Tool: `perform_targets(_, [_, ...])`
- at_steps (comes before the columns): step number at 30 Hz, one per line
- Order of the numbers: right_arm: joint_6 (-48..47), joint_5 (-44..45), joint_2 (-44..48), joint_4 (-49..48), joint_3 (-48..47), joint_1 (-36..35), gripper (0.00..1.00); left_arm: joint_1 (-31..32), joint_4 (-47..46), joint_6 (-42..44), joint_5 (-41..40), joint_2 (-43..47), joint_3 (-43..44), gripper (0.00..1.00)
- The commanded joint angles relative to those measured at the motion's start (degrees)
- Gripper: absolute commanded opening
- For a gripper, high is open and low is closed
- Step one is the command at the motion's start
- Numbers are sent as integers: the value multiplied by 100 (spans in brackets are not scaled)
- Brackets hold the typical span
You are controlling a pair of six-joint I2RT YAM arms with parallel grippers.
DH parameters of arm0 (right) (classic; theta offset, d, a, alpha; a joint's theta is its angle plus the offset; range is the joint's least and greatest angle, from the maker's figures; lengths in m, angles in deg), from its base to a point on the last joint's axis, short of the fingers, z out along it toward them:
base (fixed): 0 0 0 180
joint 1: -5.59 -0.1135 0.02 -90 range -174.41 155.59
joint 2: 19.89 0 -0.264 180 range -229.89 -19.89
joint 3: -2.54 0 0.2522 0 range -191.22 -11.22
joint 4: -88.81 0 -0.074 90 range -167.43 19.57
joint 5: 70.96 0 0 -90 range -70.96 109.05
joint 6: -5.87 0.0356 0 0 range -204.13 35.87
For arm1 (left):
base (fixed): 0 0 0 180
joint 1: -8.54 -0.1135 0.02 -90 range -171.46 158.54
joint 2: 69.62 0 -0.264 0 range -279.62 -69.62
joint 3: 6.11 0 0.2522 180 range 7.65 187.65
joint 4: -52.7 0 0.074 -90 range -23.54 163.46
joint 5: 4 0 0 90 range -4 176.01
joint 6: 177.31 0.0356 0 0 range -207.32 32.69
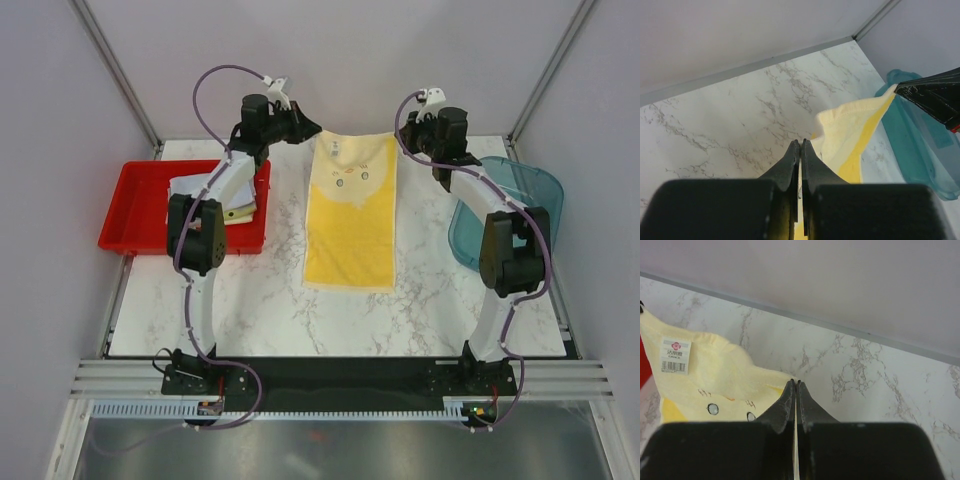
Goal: Fold and stack the towels
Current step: Fold the towel
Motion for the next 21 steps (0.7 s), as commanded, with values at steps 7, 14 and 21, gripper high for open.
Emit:
perform_targets(7, [-432, -471, 60, -277, 198, 49, 0, 2, -193, 575, 296, 258, -482, 2])
perform_targets(14, [-118, -533, 1150, -198, 1611, 32, 0, 11, -79, 769, 473, 1277, -2105, 2])
perform_targets(21, [376, -647, 2230, 65, 2931, -82, 0, 107, -132, 778, 411, 2350, -3813, 2])
